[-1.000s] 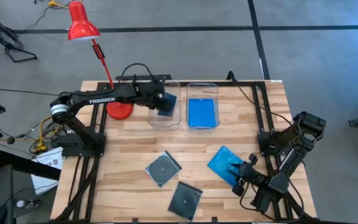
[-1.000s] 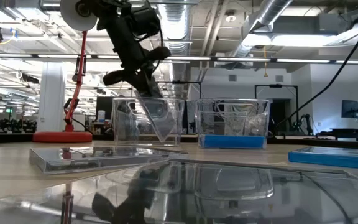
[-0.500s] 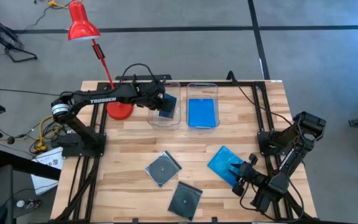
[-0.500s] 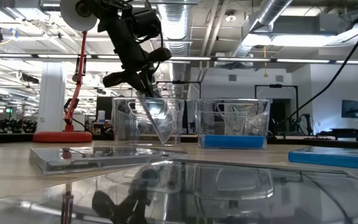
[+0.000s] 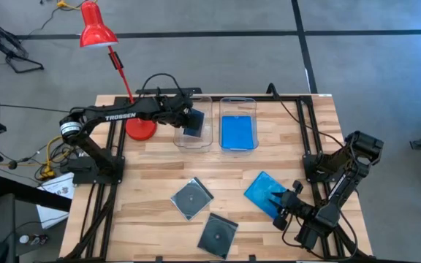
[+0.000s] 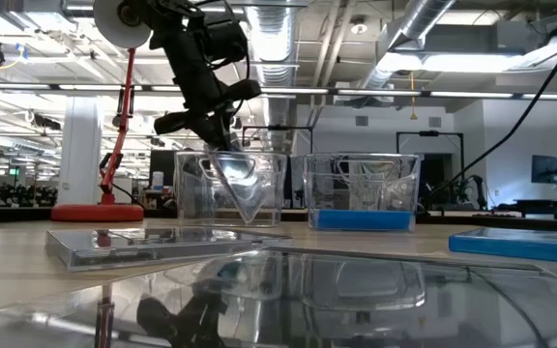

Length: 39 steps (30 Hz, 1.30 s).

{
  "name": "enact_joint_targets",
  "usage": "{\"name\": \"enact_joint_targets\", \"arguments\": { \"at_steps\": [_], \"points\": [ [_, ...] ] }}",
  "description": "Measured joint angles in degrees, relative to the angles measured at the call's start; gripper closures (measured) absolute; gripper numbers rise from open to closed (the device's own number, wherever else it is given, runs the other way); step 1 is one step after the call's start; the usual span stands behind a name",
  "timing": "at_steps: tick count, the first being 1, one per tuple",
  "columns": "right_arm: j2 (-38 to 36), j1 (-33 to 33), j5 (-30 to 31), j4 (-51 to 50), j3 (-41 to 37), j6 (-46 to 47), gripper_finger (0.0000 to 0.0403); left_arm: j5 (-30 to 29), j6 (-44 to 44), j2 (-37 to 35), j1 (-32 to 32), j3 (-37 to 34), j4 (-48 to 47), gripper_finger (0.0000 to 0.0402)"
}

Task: Pick & place jewel cases by type
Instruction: Put the top right black cd case into the left transparent bin

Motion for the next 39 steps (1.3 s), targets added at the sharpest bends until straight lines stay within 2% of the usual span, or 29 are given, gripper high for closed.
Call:
{"name": "enact_joint_targets", "arguments": {
  "at_steps": [11,18,30,33,39],
  "points": [
    [0.00,0.00,-0.01,0.04,0.01,0.00,0.0285,1.08,1.05,0.00,-0.02,-0.01,0.55,0.0364],
    [0.00,0.00,0.00,0.04,0.00,0.00,0.0285,4.07,-0.32,0.09,-0.02,-0.03,1.25,0.0364],
    [0.00,0.00,0.00,0.04,0.00,-0.02,0.0285,4.04,0.22,0.09,-0.02,-0.03,1.14,0.0362],
    [0.00,-0.02,0.00,0.04,0.00,0.00,0.0285,3.93,0.30,0.13,0.19,-0.08,1.29,0.0346],
    [0.00,-0.02,0.00,0.04,0.00,-0.02,0.0285,3.98,0.76,0.15,0.35,-0.10,1.31,0.0281]
  ]
}}
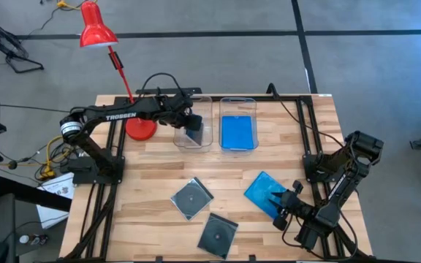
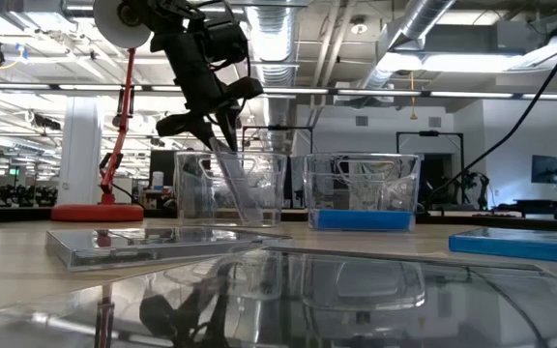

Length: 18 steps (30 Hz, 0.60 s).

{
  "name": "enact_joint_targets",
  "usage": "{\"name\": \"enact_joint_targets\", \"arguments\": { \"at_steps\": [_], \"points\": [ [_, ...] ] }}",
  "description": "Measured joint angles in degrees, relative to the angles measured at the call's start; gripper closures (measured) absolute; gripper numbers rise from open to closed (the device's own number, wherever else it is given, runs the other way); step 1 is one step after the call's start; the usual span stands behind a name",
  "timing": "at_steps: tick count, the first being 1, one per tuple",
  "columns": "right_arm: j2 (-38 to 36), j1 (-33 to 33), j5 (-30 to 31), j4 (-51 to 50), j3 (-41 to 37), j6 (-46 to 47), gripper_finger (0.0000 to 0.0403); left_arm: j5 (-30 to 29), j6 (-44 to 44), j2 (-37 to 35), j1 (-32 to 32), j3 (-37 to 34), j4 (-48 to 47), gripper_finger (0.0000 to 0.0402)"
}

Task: Pick & place jewel cases by type
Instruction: Put the top right black cd case into the left transparent bin

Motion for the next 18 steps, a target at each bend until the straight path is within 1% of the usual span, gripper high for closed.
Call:
{"name": "enact_joint_targets", "arguments": {
  "at_steps": [3,7,13,18],
  "points": [
    [0.00,0.02,0.00,0.00,0.00,0.00,0.0285,0.07,0.00,0.00,0.00,0.00,0.02,0.0254],
    [0.00,0.02,0.00,0.02,0.00,0.00,0.0285,0.09,0.60,0.00,0.00,0.00,-0.01,0.0235],
    [0.00,0.02,0.00,0.04,0.00,0.00,0.0285,0.02,1.04,0.00,0.00,0.00,-0.52,0.0230],
    [0.00,0.02,0.00,0.04,0.00,0.00,0.0285,-1.27,1.11,0.00,0.00,0.00,-0.74,0.0230]
  ]
}}
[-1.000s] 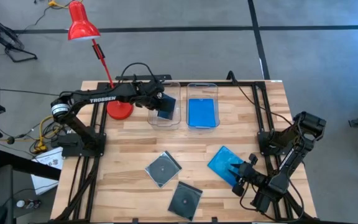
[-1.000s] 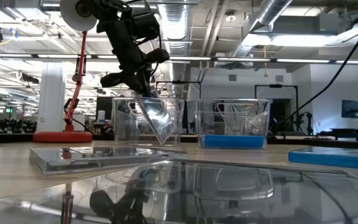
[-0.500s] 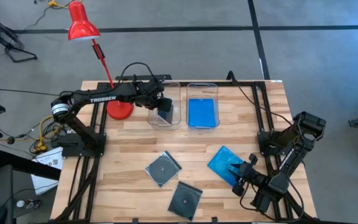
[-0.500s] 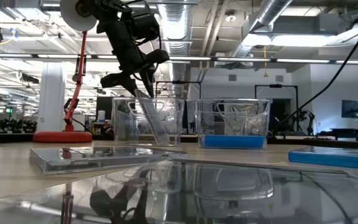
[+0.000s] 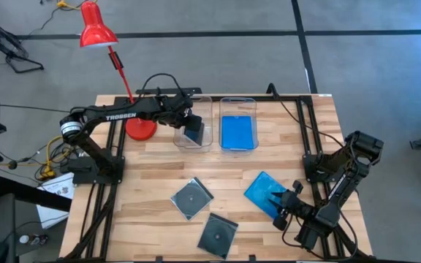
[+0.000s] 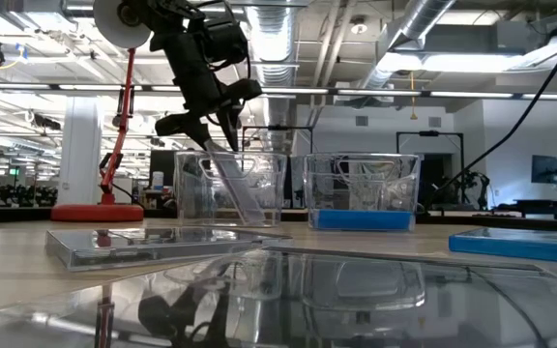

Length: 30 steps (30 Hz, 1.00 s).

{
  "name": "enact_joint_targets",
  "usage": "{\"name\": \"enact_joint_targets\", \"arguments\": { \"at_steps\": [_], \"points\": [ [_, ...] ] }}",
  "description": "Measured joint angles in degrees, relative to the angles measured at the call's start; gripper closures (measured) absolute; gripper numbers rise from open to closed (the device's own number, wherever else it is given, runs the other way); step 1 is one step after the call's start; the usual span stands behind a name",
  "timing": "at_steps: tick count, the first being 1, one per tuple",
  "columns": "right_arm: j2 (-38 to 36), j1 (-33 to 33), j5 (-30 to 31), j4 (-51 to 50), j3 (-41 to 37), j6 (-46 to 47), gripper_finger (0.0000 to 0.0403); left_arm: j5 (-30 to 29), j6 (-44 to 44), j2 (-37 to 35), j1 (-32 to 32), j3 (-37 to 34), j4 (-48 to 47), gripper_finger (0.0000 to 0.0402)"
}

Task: Pick & place jewel cases by type
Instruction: Put the top right black cd case into the left transparent bin

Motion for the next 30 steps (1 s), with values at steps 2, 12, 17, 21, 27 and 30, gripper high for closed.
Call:
{"name": "enact_joint_targets", "arguments": {
  "at_steps": [2,12,17,21,27,30],
  "points": [
    [0.00,-0.01,0.00,0.04,0.00,0.00,0.0285,-0.67,0.00,0.00,0.00,0.00,-0.34,0.0230],
    [0.00,0.00,0.00,0.22,0.00,0.00,0.0285,-2.63,0.55,1.43,-0.06,0.02,-2.49,0.0230],
    [0.01,-0.02,0.00,0.67,-0.14,-0.01,0.0285,-1.93,0.94,3.12,-0.09,0.02,-1.76,0.0230],
    [0.02,-0.01,-0.02,2.02,-1.49,0.05,0.0285,-1.60,1.34,3.82,-0.09,0.02,-1.57,0.0231],
    [0.02,0.00,-0.15,4.09,-2.93,0.11,0.0285,-0.60,1.92,4.61,-0.09,0.02,-1.42,0.0231],
    [0.02,0.00,0.17,4.07,-2.93,0.00,0.0285,-0.90,2.18,4.63,-0.09,0.02,-1.23,0.0231]
  ]
}}
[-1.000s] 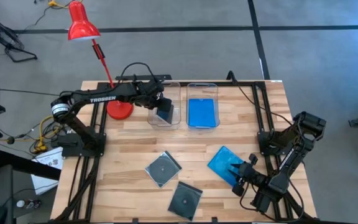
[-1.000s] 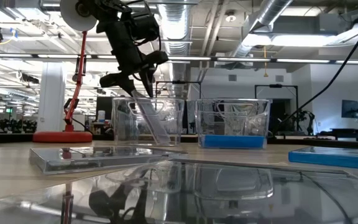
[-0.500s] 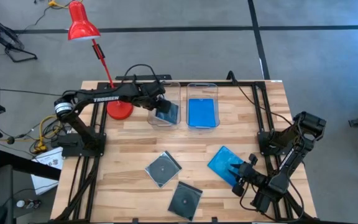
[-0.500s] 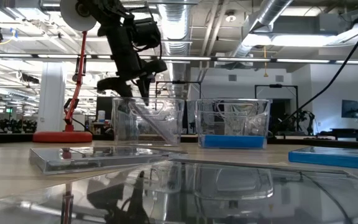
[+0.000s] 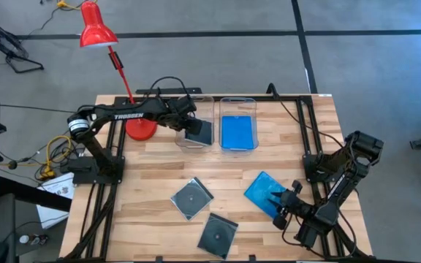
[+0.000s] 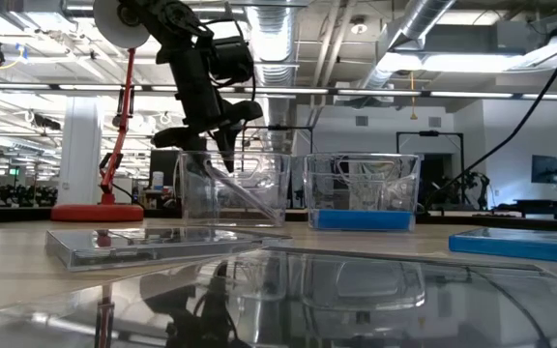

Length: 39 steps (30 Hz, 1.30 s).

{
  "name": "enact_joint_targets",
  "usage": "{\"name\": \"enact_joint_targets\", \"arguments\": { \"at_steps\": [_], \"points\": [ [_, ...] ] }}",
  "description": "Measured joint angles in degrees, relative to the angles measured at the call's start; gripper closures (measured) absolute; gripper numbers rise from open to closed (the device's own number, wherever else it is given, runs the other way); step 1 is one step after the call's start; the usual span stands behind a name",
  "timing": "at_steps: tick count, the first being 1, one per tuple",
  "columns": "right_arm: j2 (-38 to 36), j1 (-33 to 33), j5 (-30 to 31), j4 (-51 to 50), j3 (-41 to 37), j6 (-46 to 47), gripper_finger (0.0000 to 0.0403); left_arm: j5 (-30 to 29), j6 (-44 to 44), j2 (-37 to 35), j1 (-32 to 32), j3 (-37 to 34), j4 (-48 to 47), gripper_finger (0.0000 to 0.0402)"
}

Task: Pick & place jewel cases by type
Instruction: Put the top right black cd case into the left transparent bin, then put the top black cd case into the left transparent bin

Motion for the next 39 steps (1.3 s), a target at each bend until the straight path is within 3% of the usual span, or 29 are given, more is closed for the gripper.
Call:
{"name": "enact_joint_targets", "arguments": {
  "at_steps": [30,34,39],
  "points": [
    [0.00,0.00,0.02,-0.02,0.02,-0.02,0.0285,-0.31,1.89,-0.01,0.79,0.04,-1.57,0.0231],
    [0.00,-0.01,0.02,-0.02,0.02,-0.02,0.0285,-0.87,6.25,-0.01,0.76,2.95,-4.48,0.0231],
    [0.00,0.00,0.02,-0.02,0.04,-0.02,0.0285,-6.80,11.14,-0.01,-1.31,10.61,-10.11,0.0231]
  ]
}}
